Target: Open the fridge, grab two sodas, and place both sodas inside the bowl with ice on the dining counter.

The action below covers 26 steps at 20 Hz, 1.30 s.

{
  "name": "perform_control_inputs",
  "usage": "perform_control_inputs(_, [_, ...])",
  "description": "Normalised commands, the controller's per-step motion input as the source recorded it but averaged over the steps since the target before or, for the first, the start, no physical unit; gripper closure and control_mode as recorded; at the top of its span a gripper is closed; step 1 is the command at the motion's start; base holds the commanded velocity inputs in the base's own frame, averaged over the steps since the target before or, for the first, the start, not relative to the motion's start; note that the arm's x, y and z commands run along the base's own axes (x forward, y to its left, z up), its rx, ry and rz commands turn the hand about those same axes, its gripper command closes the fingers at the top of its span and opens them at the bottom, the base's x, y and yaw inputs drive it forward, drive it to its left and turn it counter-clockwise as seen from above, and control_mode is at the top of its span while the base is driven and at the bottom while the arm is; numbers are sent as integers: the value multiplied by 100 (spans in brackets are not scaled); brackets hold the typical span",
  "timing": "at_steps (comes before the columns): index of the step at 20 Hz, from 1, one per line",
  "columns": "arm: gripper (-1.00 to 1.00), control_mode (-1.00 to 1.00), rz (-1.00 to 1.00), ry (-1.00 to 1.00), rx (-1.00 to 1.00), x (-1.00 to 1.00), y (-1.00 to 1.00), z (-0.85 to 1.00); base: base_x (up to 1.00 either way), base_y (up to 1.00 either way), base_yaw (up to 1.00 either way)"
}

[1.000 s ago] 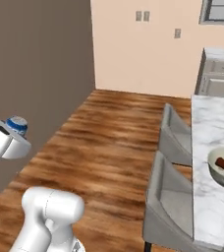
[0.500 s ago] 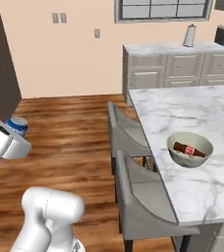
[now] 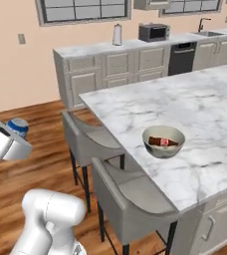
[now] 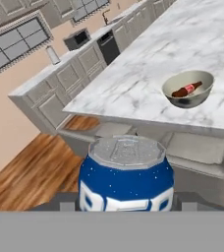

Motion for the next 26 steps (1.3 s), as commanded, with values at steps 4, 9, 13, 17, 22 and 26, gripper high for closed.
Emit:
perform_control_inputs(4, [100, 100, 0, 0, 0, 0, 0, 0, 56, 34, -60])
perform_control_inputs(9, [100, 100, 0, 0, 0, 0, 0, 0, 56, 33, -60])
perform_control_inputs(13, [100, 100, 0, 0, 0, 0, 0, 0, 58, 27, -59])
perform_control_inputs(17, [100, 100, 0, 0, 0, 0, 0, 0, 61, 19, -58])
perform_control_inputs(22, [100, 100, 0, 0, 0, 0, 0, 0, 66, 11, -57])
perform_control_inputs(26, [100, 100, 0, 0, 0, 0, 0, 0, 81, 7, -52])
